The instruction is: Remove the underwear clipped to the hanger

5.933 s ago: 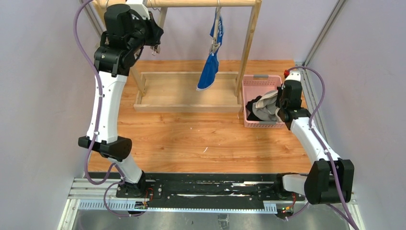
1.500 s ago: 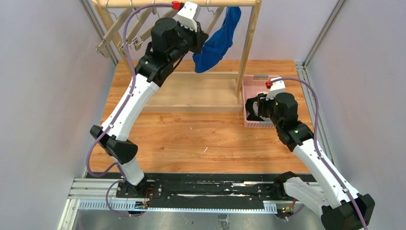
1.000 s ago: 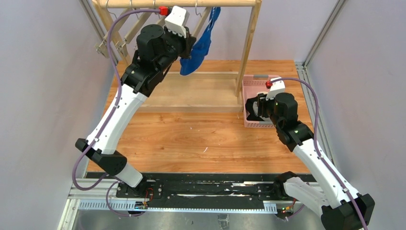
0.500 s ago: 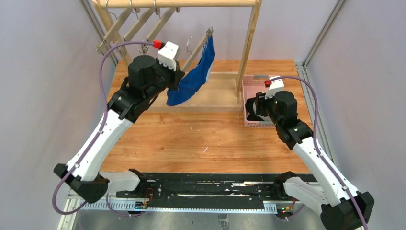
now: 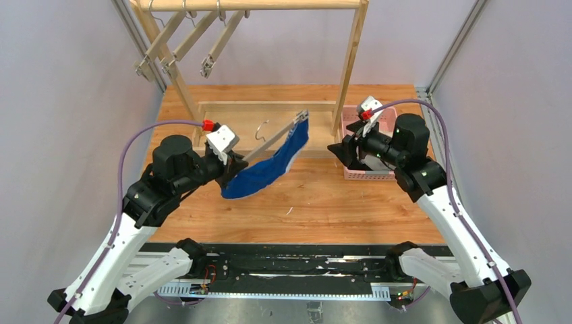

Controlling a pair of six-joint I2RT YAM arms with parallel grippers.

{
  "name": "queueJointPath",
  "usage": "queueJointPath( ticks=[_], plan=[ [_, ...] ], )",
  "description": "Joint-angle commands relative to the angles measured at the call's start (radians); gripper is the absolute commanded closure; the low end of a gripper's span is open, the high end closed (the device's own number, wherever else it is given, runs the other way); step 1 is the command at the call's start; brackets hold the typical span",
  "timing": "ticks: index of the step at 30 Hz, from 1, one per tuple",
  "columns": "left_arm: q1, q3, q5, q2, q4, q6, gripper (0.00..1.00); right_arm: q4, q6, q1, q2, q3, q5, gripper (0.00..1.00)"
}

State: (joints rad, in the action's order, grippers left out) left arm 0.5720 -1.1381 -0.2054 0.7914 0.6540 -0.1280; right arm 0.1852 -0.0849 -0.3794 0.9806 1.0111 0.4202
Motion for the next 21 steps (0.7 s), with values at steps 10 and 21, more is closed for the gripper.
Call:
queueJointPath(
  ticks=[10,21],
  plan=[
    [0.006,0.005,-0.41,-0.007,-0.032,-0.06,1.0,0.005,-0.067,0.051,-0.015,0.135,0.631,0.16],
    [0.006,-0.037,-0.438,-0.018,0.018,-0.064,1.0,-0.045,-0.02,0.05,0.032,0.142,0.702,0.19]
  ],
)
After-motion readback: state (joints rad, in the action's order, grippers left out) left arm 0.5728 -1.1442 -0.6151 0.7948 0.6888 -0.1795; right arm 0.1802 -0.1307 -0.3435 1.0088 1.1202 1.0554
